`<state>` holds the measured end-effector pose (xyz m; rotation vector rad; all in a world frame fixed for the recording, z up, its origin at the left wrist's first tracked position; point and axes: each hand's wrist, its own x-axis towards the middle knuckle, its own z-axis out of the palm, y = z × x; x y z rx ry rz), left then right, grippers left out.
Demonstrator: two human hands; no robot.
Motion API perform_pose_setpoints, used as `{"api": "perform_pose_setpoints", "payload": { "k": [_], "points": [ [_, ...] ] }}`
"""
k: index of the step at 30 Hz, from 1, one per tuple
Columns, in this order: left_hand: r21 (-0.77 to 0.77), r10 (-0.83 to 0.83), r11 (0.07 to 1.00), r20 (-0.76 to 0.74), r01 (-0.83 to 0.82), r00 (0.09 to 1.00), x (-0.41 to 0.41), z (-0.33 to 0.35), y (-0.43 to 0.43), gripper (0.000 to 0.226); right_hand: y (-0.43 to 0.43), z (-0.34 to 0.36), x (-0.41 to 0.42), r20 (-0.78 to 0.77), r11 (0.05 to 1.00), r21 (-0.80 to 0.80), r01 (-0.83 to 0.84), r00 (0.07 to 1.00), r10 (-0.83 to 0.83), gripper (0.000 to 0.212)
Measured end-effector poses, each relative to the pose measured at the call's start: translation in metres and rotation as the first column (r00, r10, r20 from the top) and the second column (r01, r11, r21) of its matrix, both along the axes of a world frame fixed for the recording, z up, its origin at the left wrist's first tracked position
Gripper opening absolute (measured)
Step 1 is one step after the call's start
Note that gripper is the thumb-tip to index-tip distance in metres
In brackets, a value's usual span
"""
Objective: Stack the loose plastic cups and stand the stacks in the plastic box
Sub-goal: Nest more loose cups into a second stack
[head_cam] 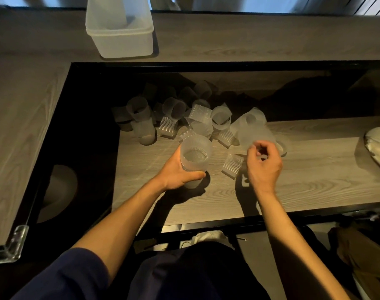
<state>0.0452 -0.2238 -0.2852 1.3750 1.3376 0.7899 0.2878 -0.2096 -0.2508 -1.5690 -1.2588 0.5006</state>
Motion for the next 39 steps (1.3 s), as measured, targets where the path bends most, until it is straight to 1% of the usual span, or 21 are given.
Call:
{"api": "perform_pose_setpoints", "payload": {
  "k": [1,3,5,7,9,13,15,17,18,19,20,22,23,24,25,26,28,30,32,35,39],
  "points": [
    [0.006,-0.002,1.0,0.004,0.002,1.0,0.0,0.0,0.0,0.088,-0.002,0.014,-0.009,-0.004,0.994,0.092,-0.063,0.998,0.064,0.013],
    [0.017,-0.001,1.0,0.009,0.001,1.0,0.0,0.001,0.0,0.096,-0.006,0.043,-0.027,0.098,0.932,0.247,-0.265,0.964,0.248,0.011],
    [0.032,0.005,0.999,0.019,-0.006,1.0,0.0,0.001,0.0,0.098,-0.01,0.06,-0.043,0.281,0.815,0.271,-0.511,0.852,0.441,0.014],
    [0.057,0.001,0.998,0.03,-0.003,1.0,0.0,0.001,-0.001,0.095,-0.01,0.062,-0.054,0.444,0.717,0.197,-0.669,0.713,0.543,0.018],
    [0.074,-0.001,0.997,0.03,-0.001,1.0,0.001,0.001,-0.001,0.09,-0.008,0.058,-0.059,0.532,0.691,0.113,-0.714,0.631,0.565,0.02],
    [0.049,0.008,0.999,0.038,-0.01,0.999,0.003,0.001,-0.002,0.085,-0.003,0.056,-0.057,0.617,0.686,0.057,-0.725,0.566,0.547,0.026],
    [0.045,0.013,0.999,0.051,-0.016,0.999,0.003,0.0,-0.001,0.087,-0.003,0.055,-0.054,0.622,0.667,-0.005,-0.745,0.52,0.586,0.028],
    [0.045,0.012,0.999,0.048,-0.014,0.999,0.002,-0.001,-0.001,0.09,-0.005,0.054,-0.051,0.575,0.65,-0.132,-0.749,0.476,0.665,0.031],
    [0.036,0.015,0.999,0.044,-0.017,0.999,0.001,-0.002,-0.001,0.092,-0.006,0.053,-0.049,0.507,0.643,-0.168,-0.747,0.494,0.706,0.03],
    [0.025,0.019,0.999,0.039,-0.02,0.999,0.001,-0.002,-0.002,0.094,-0.006,0.052,-0.046,0.414,0.657,-0.149,-0.739,0.557,0.72,0.028],
    [0.019,0.024,1.0,0.034,-0.025,0.999,0.001,-0.001,-0.002,0.096,-0.006,0.051,-0.043,0.318,0.706,-0.083,-0.703,0.653,0.687,0.027],
    [0.02,0.025,0.999,0.023,-0.026,0.999,0.002,-0.001,-0.002,0.096,-0.001,0.044,-0.035,0.137,0.869,0.03,-0.494,0.863,0.486,0.029],
    [0.018,0.023,1.0,0.019,-0.023,1.0,0.002,-0.002,-0.001,0.094,0.003,0.035,-0.029,0.087,0.937,0.014,-0.35,0.934,0.347,0.03],
    [0.015,0.023,1.0,0.015,-0.024,1.0,0.003,-0.001,-0.001,0.093,0.008,0.025,-0.023,0.085,0.972,-0.052,-0.231,0.968,0.234,0.034],
    [0.011,0.025,1.0,0.009,-0.025,1.0,0.003,0.0,-0.002,0.094,0.012,0.011,-0.015,0.151,0.976,-0.155,-0.155,0.972,0.178,0.041],
    [0.009,0.027,1.0,0.004,-0.027,1.0,0.002,0.001,-0.002,0.096,0.017,-0.003,-0.008,0.26,0.953,-0.279,-0.121,0.945,0.196,0.052],
    [0.007,0.027,1.0,-0.006,-0.027,1.0,0.002,0.0,-0.001,0.098,0.022,-0.029,0.003,0.415,0.844,-0.525,-0.107,0.834,0.364,0.076],
    [0.007,0.018,1.0,-0.004,-0.018,1.0,0.002,0.001,-0.002,0.096,0.022,-0.046,0.007,0.432,0.725,-0.685,-0.076,0.758,0.488,0.086],
    [0.007,0.018,1.0,-0.005,-0.018,1.0,0.001,0.001,-0.002,0.097,0.021,-0.057,0.007,0.443,0.689,-0.723,-0.049,0.732,0.517,0.083],
    [0.013,0.006,1.0,-0.02,-0.006,1.0,0.0,0.002,-0.001,0.099,0.021,-0.066,0.003,0.479,0.716,-0.698,-0.021,0.729,0.489,0.072],
    [0.003,-0.001,1.0,-0.013,0.001,1.0,0.001,0.003,-0.001,0.099,0.023,-0.071,-0.002,0.325,0.694,-0.706,-0.143,0.805,0.496,0.072]
  ]
}}
